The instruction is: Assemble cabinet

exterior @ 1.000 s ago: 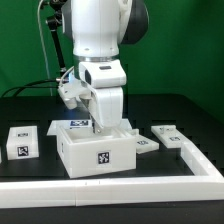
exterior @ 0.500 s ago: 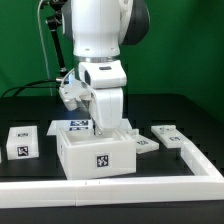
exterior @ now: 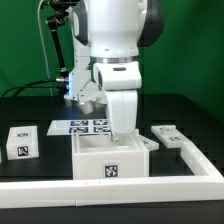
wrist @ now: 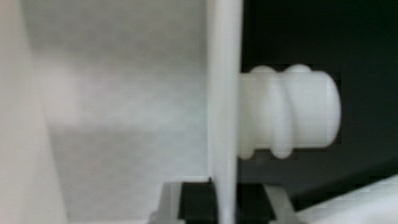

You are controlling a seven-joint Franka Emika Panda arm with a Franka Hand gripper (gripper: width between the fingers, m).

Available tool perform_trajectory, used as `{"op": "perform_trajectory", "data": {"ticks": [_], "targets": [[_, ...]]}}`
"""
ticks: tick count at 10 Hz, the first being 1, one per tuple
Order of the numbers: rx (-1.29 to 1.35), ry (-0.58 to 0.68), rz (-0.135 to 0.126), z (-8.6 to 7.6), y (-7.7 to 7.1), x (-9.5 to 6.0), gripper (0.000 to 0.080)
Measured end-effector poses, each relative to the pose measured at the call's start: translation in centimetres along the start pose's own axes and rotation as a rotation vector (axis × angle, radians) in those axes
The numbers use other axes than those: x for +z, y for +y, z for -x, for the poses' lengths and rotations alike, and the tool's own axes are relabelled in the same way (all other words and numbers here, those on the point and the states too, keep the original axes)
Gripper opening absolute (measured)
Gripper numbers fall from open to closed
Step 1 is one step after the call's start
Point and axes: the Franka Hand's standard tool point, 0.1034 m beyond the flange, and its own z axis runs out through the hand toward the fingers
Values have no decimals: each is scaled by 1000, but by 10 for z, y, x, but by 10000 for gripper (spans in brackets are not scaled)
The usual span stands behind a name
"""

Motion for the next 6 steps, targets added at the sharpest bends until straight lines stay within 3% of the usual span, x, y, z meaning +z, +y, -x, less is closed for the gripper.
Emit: {"op": "perform_trajectory", "data": {"ticks": [6], "targets": [[22, 15, 24, -57, 20, 0, 37]]}}
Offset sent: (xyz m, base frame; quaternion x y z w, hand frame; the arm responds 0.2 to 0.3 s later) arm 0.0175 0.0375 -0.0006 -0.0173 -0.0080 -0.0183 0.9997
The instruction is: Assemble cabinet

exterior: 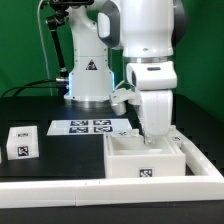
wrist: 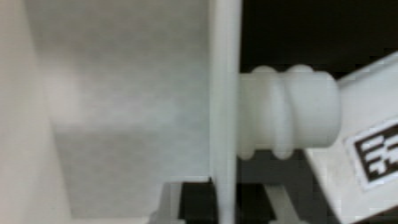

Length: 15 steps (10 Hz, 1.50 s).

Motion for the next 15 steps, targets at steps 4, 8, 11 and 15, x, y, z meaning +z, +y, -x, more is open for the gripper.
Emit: {"op": "perform_trajectory", "data": {"ticks": [4, 8, 11, 15], "targets": [[8, -3, -17, -12, 5, 1, 37], [6, -4, -25, -17, 5, -1, 37], [5, -1, -20, -18, 5, 0, 37], [9, -2, -22, -15, 4, 0, 369]]}}
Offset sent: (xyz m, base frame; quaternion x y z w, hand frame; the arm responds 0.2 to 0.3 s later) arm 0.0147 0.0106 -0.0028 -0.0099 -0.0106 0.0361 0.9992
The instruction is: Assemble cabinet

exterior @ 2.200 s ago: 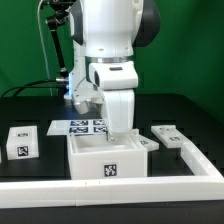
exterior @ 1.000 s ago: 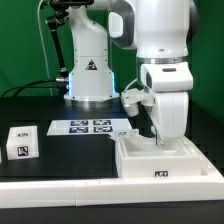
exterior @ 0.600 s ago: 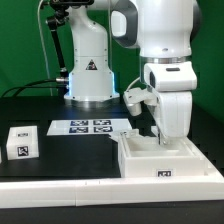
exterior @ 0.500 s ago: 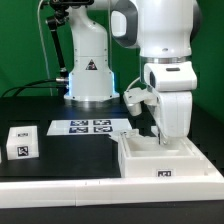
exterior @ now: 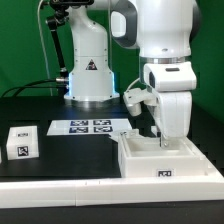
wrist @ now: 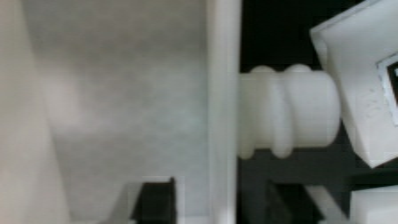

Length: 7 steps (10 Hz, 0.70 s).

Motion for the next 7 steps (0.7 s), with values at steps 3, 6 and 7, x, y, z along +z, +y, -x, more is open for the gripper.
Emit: {"op": "perform_trajectory", "data": {"ticks": [3, 6, 7], "targets": [[-32, -3, 15, 3, -15, -12, 687], [-20, -26, 9, -1, -37, -37, 793], [-21, -22, 15, -8, -52, -40, 793]]}}
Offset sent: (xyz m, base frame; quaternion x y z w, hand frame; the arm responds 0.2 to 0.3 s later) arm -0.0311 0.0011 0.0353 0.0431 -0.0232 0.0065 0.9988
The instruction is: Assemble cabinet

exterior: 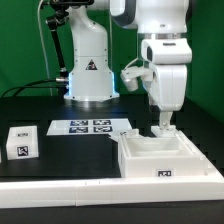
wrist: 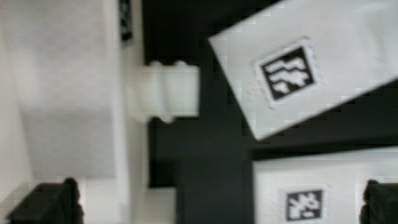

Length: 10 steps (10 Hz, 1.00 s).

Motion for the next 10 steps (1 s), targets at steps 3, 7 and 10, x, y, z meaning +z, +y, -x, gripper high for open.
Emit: {"op": "perform_trajectory", "data": {"ticks": [3, 7, 10], "targets": [[10, 5, -20, -15, -28, 5, 796], [-12, 10, -16, -13, -26, 7, 796], [-88, 32, -31, -23, -43, 24, 796]]}}
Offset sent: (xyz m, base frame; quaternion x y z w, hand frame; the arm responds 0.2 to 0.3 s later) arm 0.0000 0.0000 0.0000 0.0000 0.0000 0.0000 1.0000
